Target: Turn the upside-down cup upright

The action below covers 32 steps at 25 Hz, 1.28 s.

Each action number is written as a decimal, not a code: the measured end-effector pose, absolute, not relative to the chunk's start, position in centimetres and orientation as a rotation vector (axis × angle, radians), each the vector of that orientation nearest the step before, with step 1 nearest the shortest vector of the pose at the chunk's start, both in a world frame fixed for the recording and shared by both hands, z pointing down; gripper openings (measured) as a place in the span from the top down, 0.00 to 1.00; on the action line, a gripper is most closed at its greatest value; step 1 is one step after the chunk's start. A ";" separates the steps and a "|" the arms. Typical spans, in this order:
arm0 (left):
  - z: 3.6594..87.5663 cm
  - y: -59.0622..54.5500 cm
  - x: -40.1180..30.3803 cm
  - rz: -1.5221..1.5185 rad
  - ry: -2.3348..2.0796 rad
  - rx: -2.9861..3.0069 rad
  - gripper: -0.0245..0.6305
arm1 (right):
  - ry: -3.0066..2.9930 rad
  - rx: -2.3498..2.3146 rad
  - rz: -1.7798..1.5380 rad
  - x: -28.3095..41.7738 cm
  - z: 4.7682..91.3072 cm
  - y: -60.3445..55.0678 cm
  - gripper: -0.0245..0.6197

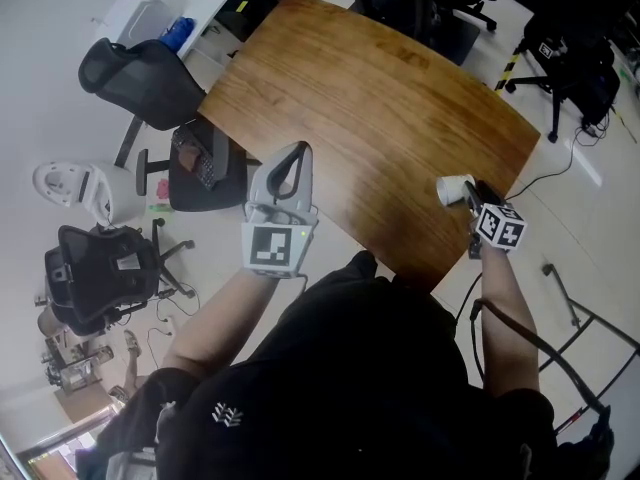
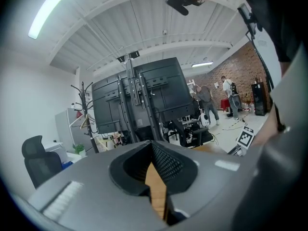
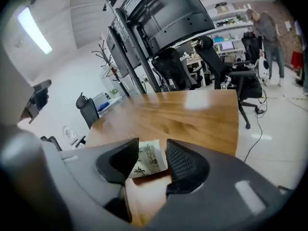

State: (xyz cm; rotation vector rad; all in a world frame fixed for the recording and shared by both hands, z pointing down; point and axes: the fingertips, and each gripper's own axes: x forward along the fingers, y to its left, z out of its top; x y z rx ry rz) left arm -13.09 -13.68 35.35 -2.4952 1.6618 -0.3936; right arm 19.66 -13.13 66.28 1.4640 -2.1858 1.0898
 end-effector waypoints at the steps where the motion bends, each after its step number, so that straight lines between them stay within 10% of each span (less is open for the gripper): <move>1: 35.3 -13.7 -13.0 -0.395 1.661 -2.494 0.96 | -2.200 1.457 1.117 19.5 66.3 -13.3 0.68; 32: 34.9 -13.4 -13.6 -0.337 1.694 -2.488 0.96 | -2.215 1.118 0.414 11.5 61.1 -10.7 0.95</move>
